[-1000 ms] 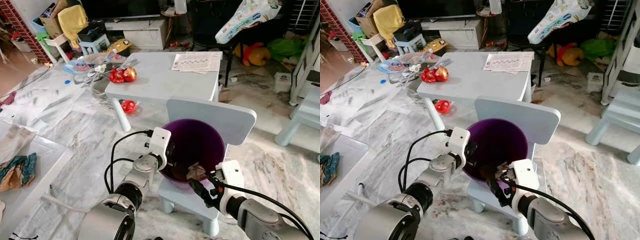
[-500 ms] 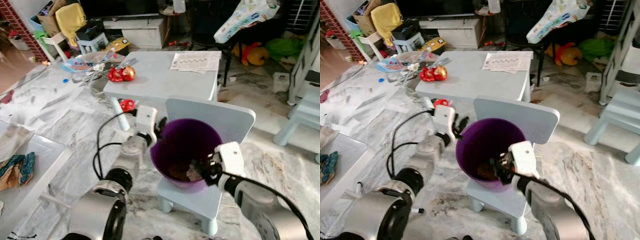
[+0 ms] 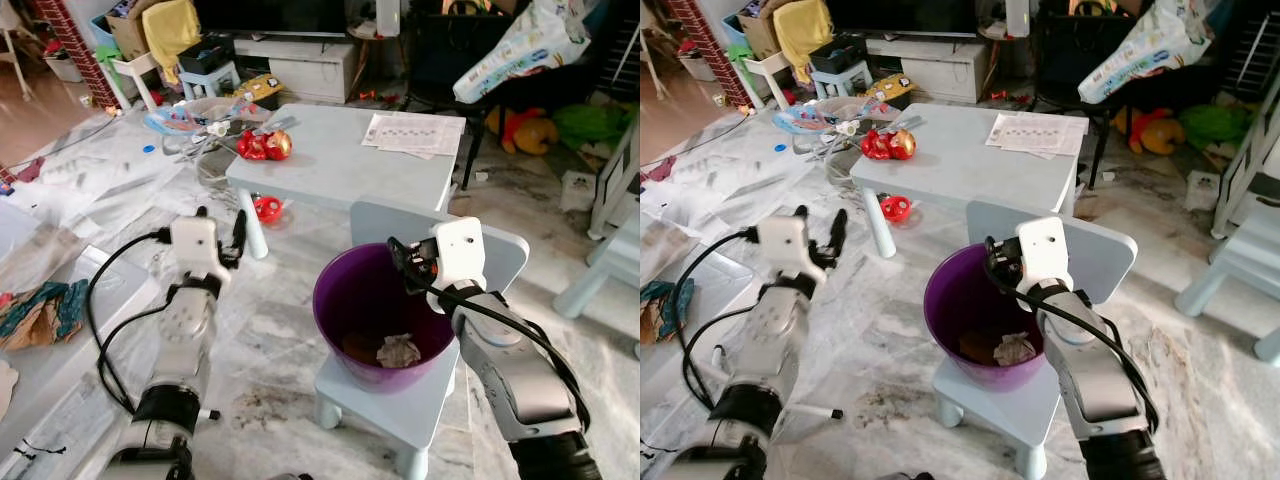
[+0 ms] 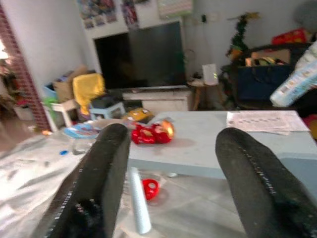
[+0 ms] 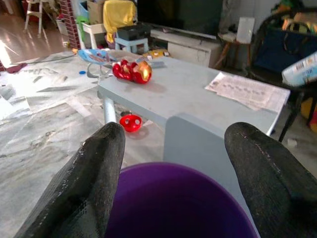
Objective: Picking trash to rubbish bin
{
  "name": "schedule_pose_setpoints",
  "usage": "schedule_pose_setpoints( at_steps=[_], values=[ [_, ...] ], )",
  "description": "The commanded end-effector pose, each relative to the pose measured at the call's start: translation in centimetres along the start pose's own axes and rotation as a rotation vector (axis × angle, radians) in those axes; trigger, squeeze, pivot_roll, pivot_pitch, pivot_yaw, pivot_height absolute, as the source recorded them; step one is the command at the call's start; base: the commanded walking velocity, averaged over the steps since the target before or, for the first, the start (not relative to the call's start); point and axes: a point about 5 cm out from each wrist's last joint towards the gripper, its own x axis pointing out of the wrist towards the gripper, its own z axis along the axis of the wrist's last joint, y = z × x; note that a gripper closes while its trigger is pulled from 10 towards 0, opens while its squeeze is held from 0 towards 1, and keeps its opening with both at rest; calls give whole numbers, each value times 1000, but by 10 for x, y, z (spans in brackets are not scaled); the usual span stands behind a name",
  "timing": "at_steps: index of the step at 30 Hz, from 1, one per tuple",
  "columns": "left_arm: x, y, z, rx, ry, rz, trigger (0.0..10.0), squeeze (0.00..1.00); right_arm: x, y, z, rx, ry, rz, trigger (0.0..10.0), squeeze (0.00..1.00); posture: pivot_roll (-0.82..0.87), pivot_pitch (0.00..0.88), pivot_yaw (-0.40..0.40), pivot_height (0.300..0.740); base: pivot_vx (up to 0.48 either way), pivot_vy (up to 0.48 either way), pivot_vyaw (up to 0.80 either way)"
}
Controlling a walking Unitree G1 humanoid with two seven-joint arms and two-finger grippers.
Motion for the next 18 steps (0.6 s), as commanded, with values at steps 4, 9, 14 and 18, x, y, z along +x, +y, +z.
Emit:
schedule_pose_setpoints(
  at_steps=[4,9,14,18],
  values=[
    [-6,12,5,38,-5,78,10000,1000,8,-2,3,19,-48,-8,10000,0,-57,0,57,740,0,0,0],
    [-9,14,9,55,1,119,10000,1000,11,-4,9,45,-91,-31,10000,0,-72,0,55,740,0,0,0],
    [-11,5,10,34,15,145,10000,1000,10,-10,7,56,-108,-57,10000,0,-55,0,52,740,0,0,0],
    [-14,2,13,27,23,146,10000,1000,12,-8,0,68,-95,-60,10000,0,-25,0,43,740,0,0,241]
  ],
)
